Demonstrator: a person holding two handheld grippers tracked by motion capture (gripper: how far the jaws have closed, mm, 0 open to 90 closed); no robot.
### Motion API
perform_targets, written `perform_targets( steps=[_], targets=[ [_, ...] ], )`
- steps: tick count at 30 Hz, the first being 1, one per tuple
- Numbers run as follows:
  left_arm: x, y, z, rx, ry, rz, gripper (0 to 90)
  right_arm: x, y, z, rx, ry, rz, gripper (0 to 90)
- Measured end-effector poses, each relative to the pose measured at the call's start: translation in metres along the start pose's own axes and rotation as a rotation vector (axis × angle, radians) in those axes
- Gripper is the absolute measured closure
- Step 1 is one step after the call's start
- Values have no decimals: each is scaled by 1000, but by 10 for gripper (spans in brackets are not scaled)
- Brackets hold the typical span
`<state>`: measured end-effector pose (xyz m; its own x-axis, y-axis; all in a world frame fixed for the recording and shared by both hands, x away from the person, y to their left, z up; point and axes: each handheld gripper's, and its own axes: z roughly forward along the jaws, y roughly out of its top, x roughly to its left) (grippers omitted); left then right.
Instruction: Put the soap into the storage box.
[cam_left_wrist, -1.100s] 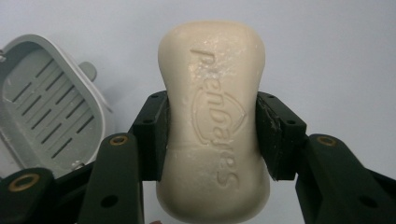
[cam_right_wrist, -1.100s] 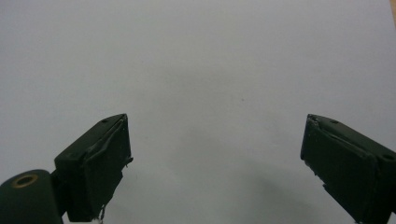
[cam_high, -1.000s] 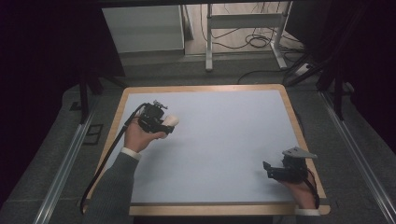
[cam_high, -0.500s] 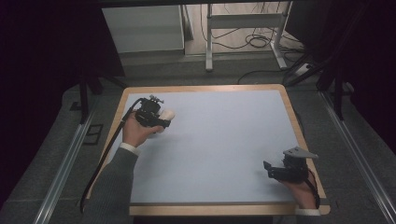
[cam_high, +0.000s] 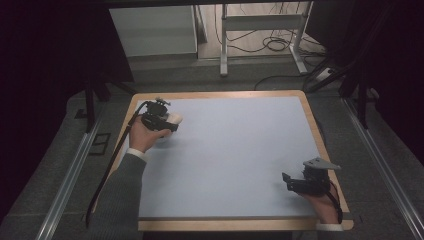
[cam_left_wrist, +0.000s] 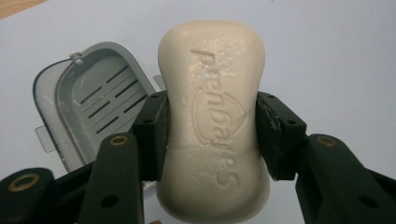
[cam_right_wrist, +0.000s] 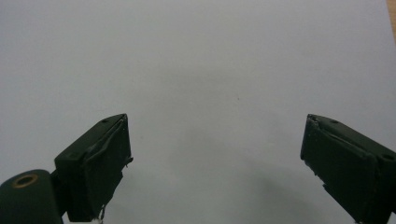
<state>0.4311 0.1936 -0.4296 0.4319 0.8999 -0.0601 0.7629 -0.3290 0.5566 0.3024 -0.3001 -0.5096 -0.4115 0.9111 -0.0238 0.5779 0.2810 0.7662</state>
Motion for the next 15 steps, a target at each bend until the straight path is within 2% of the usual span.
perform_targets(
  steps=[2,8,11,15],
  targets=[
    [2,0,0,2,2,-3,495,0,0,0,-2,0,1,82],
    [15,1,4,-23,22,-50,495,0,1,-1,-8,0,4,82],
    [19,1,8,-12,38,-65,495,-1,1,-1,-10,0,5,83],
    [22,3,12,-3,38,-76,495,-2,0,-1,-9,-1,7,83]
  ],
)
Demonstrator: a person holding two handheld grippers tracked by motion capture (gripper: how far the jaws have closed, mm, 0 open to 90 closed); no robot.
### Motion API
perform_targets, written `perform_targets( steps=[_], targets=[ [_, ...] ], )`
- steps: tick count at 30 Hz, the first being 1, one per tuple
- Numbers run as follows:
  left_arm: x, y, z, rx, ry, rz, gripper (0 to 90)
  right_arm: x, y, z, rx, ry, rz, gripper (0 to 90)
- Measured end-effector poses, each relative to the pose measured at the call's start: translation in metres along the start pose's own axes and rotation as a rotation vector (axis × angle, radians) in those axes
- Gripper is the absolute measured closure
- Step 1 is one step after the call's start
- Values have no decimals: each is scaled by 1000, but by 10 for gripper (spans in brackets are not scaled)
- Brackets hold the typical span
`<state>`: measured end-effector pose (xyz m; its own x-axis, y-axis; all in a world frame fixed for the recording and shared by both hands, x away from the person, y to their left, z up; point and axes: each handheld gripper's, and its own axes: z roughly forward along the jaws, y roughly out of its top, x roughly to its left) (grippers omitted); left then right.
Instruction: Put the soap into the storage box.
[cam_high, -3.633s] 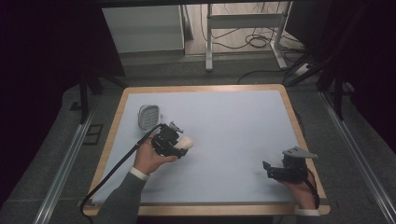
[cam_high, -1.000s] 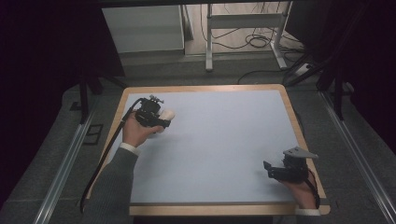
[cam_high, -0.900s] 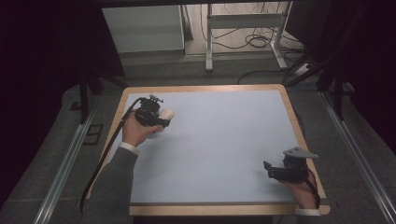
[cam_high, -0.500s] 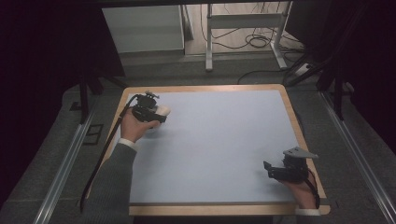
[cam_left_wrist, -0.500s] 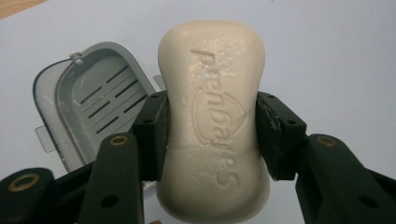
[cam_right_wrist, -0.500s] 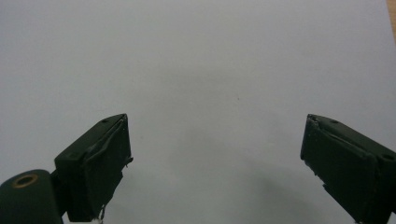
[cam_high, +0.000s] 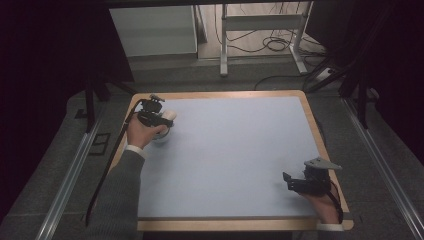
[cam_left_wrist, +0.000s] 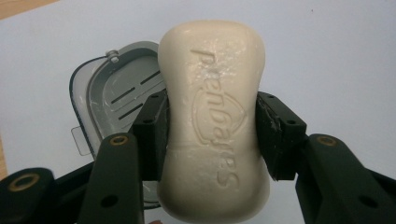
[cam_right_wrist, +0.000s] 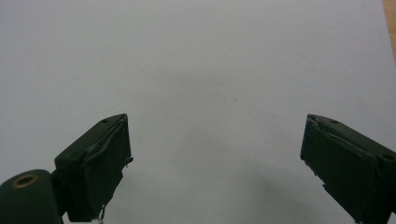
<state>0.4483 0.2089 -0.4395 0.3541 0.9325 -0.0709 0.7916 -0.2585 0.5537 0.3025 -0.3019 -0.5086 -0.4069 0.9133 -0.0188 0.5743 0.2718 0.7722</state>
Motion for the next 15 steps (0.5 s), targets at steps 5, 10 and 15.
perform_targets(
  steps=[5,10,15],
  targets=[
    [2,1,4,-1,8,-7,495,0,0,0,1,1,0,83],
    [9,2,6,-6,31,-29,495,0,0,0,0,2,1,83],
    [17,2,13,8,40,-54,495,0,0,0,2,0,0,83]
  ],
)
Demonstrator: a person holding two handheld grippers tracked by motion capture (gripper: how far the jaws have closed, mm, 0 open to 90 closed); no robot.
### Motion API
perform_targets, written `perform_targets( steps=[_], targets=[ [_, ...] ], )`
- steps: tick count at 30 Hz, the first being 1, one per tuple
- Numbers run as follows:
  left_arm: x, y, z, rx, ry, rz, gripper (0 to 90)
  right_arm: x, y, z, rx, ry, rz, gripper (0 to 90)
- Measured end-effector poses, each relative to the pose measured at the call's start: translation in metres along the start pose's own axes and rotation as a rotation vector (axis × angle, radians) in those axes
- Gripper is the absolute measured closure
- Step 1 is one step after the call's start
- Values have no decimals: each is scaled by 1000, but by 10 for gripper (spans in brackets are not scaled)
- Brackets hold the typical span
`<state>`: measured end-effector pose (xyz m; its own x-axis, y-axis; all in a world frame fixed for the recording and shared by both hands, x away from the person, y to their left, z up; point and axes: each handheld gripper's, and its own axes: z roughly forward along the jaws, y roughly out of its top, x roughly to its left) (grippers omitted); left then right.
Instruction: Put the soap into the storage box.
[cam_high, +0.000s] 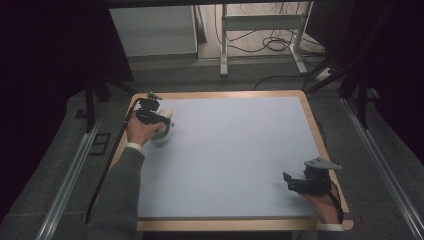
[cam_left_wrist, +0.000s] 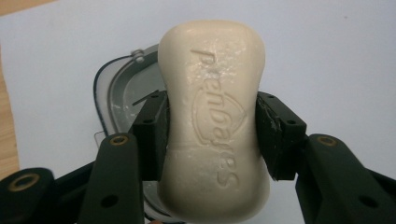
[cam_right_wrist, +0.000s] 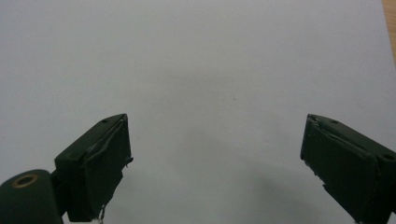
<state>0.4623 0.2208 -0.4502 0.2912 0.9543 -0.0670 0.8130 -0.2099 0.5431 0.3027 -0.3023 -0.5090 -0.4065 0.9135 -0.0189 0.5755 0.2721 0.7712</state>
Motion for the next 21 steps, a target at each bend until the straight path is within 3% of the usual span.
perform_targets(
  steps=[6,14,15,21],
  targets=[
    [5,-2,8,15,2,-28,495,0,0,1,6,-2,0,83],
    [8,-6,18,44,16,-32,483,0,-1,1,7,-2,1,83],
    [7,-6,15,13,-4,-37,471,0,-1,1,7,-2,1,83],
    [1,-5,0,-42,-57,-27,355,1,-1,1,6,0,-4,83]
  ],
)
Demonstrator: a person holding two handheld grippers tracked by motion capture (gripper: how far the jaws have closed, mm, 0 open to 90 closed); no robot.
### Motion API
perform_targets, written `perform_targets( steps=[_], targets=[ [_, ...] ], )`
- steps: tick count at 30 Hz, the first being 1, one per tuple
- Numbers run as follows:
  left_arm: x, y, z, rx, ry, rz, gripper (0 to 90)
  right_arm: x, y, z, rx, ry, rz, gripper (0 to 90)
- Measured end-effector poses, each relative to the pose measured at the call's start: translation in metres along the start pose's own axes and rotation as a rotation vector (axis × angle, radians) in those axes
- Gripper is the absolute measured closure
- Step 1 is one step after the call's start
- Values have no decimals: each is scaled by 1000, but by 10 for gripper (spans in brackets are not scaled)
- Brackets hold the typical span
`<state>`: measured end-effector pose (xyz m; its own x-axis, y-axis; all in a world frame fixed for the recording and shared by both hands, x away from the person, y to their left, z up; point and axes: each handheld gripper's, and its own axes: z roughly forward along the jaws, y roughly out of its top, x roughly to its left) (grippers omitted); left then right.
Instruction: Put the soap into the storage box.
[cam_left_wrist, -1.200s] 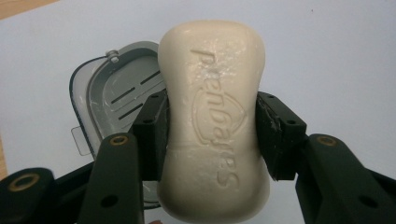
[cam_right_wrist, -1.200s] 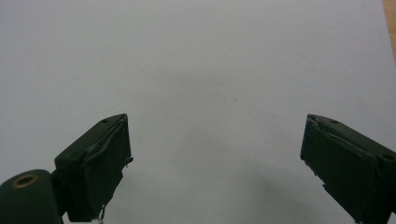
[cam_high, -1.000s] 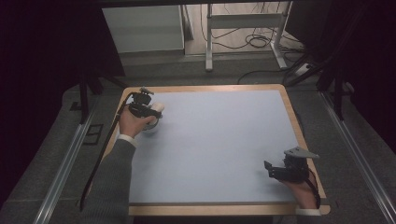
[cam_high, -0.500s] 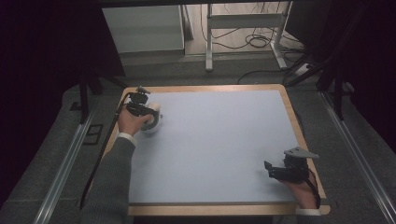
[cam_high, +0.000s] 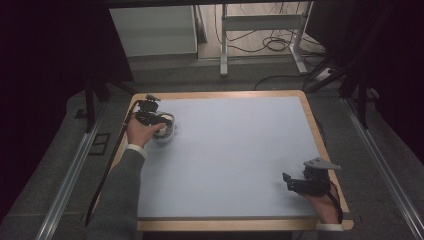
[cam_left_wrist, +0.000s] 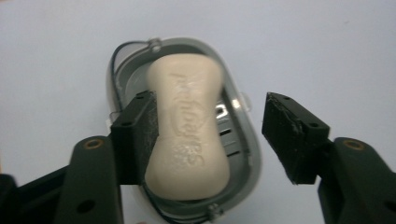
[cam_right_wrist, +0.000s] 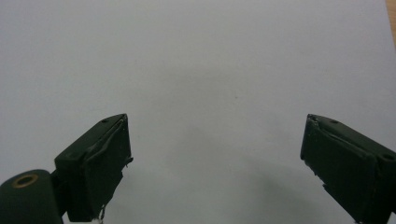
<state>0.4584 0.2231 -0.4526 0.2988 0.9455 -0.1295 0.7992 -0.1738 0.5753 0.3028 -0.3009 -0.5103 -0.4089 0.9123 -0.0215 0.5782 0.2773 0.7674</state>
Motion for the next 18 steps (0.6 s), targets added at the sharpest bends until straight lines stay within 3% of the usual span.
perform_targets(
  steps=[9,18],
  targets=[
    [-18,-10,-19,-47,-63,66,285,0,0,0,1,-4,-2,83],
    [-27,-43,-34,-80,-110,110,266,2,0,0,-3,-2,-6,83]
  ],
)
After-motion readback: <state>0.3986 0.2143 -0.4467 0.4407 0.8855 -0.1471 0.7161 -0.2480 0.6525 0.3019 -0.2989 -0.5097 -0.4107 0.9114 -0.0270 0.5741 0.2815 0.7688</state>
